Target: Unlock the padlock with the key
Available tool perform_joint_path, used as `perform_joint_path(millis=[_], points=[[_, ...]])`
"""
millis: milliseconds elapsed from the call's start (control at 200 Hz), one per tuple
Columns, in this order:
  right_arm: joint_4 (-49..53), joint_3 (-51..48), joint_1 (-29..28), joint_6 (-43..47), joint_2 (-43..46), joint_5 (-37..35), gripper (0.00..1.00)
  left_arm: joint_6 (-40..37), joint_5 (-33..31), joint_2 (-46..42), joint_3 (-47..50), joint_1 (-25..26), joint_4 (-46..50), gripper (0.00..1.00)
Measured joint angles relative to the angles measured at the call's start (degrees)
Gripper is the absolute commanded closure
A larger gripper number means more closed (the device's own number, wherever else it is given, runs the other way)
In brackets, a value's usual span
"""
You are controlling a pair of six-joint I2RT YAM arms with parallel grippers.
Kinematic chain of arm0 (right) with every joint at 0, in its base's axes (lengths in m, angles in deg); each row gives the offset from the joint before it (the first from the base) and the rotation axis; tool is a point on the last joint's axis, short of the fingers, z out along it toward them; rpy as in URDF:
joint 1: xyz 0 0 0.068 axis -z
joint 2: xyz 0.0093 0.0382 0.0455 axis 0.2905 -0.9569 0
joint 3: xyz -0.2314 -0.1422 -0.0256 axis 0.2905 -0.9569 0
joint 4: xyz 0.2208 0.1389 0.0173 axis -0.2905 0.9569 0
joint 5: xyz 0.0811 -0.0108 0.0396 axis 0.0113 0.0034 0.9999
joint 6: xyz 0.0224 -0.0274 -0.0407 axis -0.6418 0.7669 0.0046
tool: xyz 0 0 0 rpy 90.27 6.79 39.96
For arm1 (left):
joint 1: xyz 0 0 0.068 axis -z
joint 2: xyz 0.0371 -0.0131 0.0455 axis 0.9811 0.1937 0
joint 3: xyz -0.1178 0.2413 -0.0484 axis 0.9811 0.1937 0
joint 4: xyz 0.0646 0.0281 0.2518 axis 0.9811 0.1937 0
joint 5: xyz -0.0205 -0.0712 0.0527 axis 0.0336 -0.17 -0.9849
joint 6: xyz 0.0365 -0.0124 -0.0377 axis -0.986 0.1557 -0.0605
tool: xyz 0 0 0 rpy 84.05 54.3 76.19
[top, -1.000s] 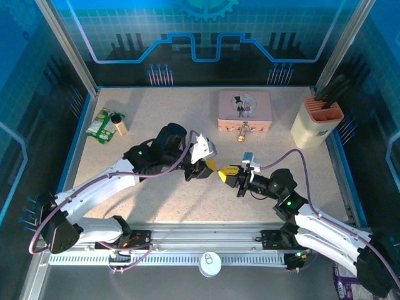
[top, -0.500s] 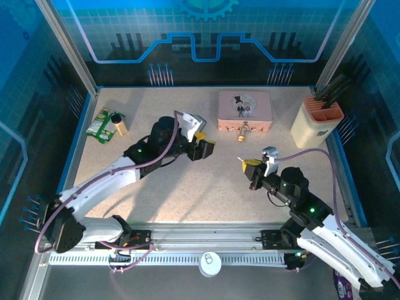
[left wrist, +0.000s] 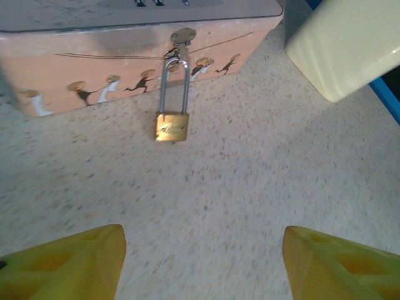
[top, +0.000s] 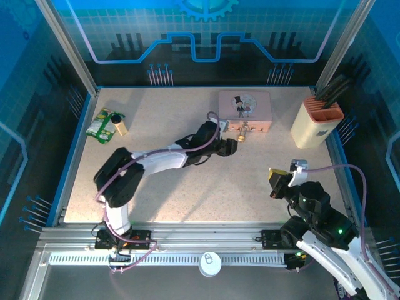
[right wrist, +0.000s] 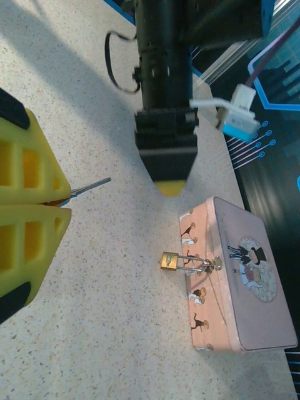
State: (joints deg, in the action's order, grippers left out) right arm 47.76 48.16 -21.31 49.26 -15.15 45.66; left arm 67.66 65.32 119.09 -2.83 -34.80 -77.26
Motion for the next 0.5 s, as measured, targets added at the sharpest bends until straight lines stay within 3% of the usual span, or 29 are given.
perform_joint_path(millis=[205,500], points=[[2.19,0.35,0.00,-0.48,2.32,0.13,1.00,1.66,-6.45,10.97,-11.13,2.14,-0.42,0.30],[3.13,0.35,0.00,-1.33,4.96,0.92,1.00,2.93,-14.86,20.33,-22.53,2.23,3.74,0.30]])
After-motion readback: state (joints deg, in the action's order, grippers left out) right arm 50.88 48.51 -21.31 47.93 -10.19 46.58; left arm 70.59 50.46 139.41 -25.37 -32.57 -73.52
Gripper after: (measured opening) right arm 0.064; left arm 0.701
